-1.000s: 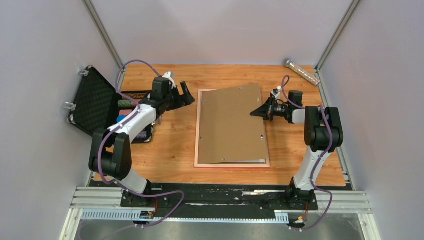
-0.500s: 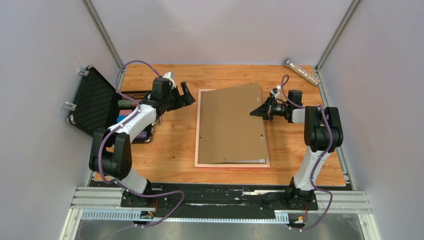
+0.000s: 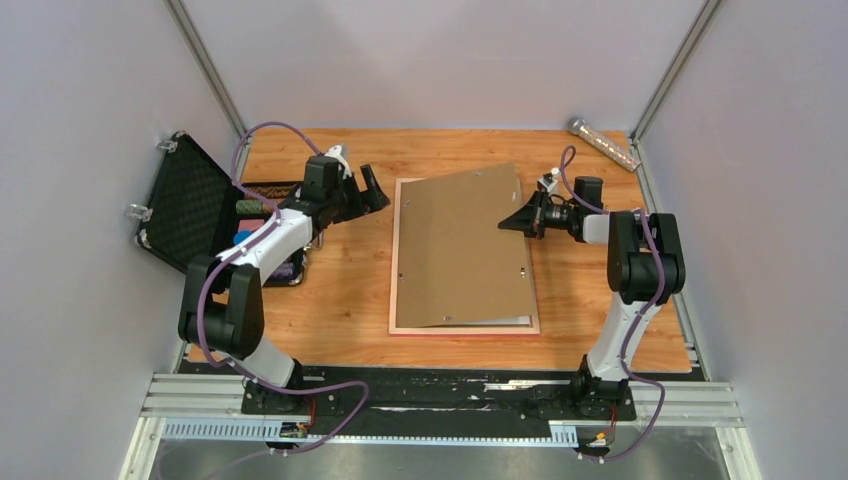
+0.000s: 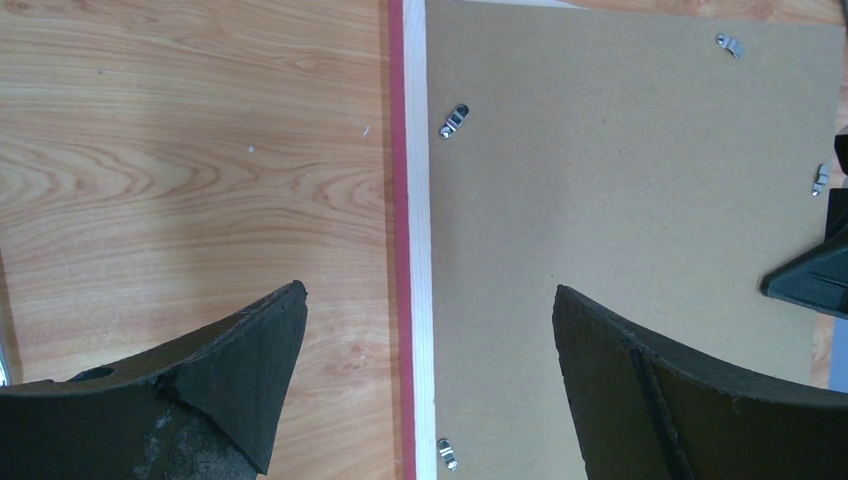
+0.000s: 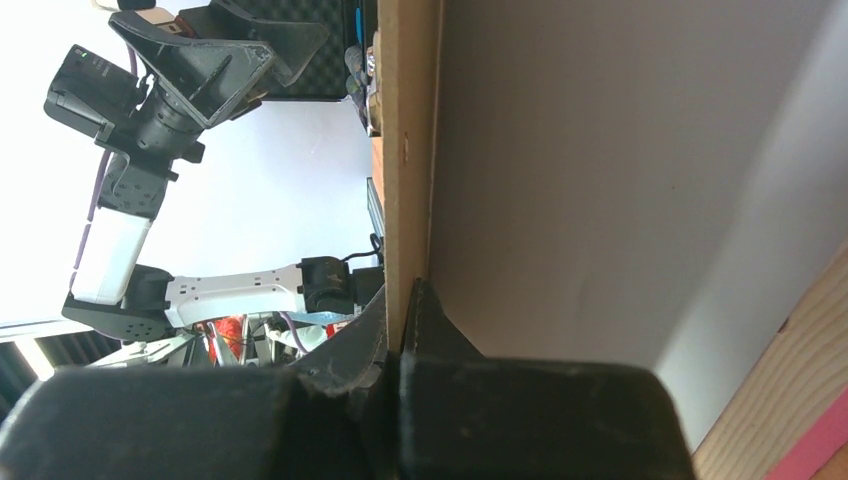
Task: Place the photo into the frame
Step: Place the photo frame item at the center of the board.
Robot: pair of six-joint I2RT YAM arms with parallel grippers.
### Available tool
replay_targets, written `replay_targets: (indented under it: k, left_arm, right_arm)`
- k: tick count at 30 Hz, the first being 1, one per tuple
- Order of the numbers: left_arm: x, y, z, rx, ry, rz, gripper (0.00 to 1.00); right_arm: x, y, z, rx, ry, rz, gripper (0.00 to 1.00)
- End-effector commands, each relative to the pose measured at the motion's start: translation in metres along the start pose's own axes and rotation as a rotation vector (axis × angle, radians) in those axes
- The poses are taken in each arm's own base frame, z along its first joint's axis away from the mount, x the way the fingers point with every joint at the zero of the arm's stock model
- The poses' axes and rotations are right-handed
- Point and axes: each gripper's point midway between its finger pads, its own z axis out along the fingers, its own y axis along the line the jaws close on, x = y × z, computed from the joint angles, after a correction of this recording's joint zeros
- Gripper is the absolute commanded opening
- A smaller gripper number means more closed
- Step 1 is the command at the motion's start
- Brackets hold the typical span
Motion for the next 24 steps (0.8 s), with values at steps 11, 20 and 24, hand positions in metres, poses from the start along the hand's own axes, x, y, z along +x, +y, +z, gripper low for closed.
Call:
replay_targets:
  k: [11,20,24]
  left_arm:
    - [0.0,0.0,0.007,0.018,0.0,-0.022,1.0]
    - [0.001,-0.001,0.009,0.023,0.004,-0.026,1.0]
    - [0.001,-0.001,0.009,0.023,0.006,-0.028,1.0]
  right_arm:
    - [-0.007,0.004,0.004,0.001,0.014,-0.071,0.01]
    - [-0.009,-0.001,0.005,0.049,0.002,-0.083,0.15]
    - [-0.01,-0.005,0.006,0.074,-0.002,-0.084,0.26]
